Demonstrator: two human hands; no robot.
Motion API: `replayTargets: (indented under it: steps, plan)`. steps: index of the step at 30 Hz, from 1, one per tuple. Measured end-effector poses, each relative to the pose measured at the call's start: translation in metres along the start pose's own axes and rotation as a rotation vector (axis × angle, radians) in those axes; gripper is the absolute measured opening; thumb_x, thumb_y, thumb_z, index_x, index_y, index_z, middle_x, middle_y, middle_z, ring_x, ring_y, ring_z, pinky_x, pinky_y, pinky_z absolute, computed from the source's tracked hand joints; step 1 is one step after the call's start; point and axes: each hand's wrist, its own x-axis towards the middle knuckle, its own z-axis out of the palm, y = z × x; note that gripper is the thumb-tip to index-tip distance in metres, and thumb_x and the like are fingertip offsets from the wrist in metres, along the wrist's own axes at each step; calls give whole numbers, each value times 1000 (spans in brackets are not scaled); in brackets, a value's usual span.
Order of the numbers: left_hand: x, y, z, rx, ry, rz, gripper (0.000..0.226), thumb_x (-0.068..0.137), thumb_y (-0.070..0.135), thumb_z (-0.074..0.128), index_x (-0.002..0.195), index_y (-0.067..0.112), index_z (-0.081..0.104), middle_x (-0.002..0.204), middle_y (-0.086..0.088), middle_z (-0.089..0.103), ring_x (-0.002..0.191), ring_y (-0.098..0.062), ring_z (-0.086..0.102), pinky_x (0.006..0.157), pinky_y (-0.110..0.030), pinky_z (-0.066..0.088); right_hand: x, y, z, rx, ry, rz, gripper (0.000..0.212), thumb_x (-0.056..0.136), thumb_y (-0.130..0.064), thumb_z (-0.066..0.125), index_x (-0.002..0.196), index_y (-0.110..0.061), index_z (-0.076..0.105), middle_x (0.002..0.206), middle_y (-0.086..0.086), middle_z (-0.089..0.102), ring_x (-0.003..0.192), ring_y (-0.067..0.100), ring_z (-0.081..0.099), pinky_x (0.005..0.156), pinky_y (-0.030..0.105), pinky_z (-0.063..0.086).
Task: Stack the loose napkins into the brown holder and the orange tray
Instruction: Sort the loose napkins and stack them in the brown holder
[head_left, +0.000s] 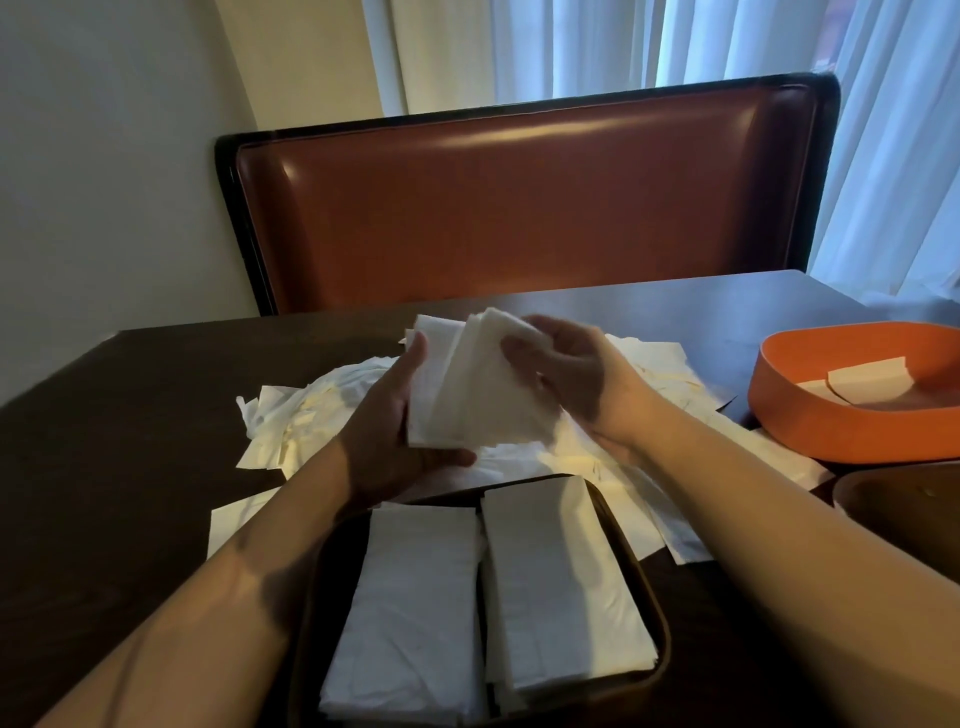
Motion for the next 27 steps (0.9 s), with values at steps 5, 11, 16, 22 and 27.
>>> replayTargets:
  steps: [5, 11, 16, 22, 27]
  plan:
    - [-2, -4, 8, 86, -16, 1, 40, 77, 42, 54, 101, 11, 62, 79, -12, 65, 61, -20, 62, 42, -28, 51, 11, 13, 9, -156, 104, -37, 19, 96, -13, 61, 88, -28, 70, 70, -13, 66, 62, -2, 61, 56, 19, 51]
    - [5, -6, -1, 172, 133, 86, 12, 86, 12, 62, 99, 11, 61, 90, -6, 64, 77, -16, 64, 56, -25, 56, 21, 27, 3, -352, 199, -17, 9, 94, -33, 63, 100, -28, 60, 89, -5, 67, 84, 18, 68, 67, 26, 56]
    - [8, -5, -1, 144, 269, 123, 5, 92, 13, 60, 97, 13, 61, 91, -4, 64, 77, -15, 65, 60, -24, 59, 18, 26, -2, -445, 230, 89, 19, 92, -37, 66, 97, -19, 63, 85, 0, 67, 71, 12, 62, 52, 15, 46]
    - [5, -1, 0, -48, 324, 218, 11, 91, 6, 60, 100, 14, 61, 107, -8, 62, 98, -24, 60, 59, -24, 55, 17, 25, -20, -505, 560, 97, 35, 97, -40, 57, 123, -18, 53, 94, -4, 59, 87, 13, 59, 81, 34, 51]
    - [2, 0, 2, -61, 273, 212, 32, 82, 11, 65, 112, 16, 56, 115, -11, 61, 104, -29, 60, 59, -28, 56, 15, 13, -12, -458, 531, -146, 35, 98, -39, 57, 123, -17, 54, 106, -3, 58, 98, 8, 56, 82, 18, 46]
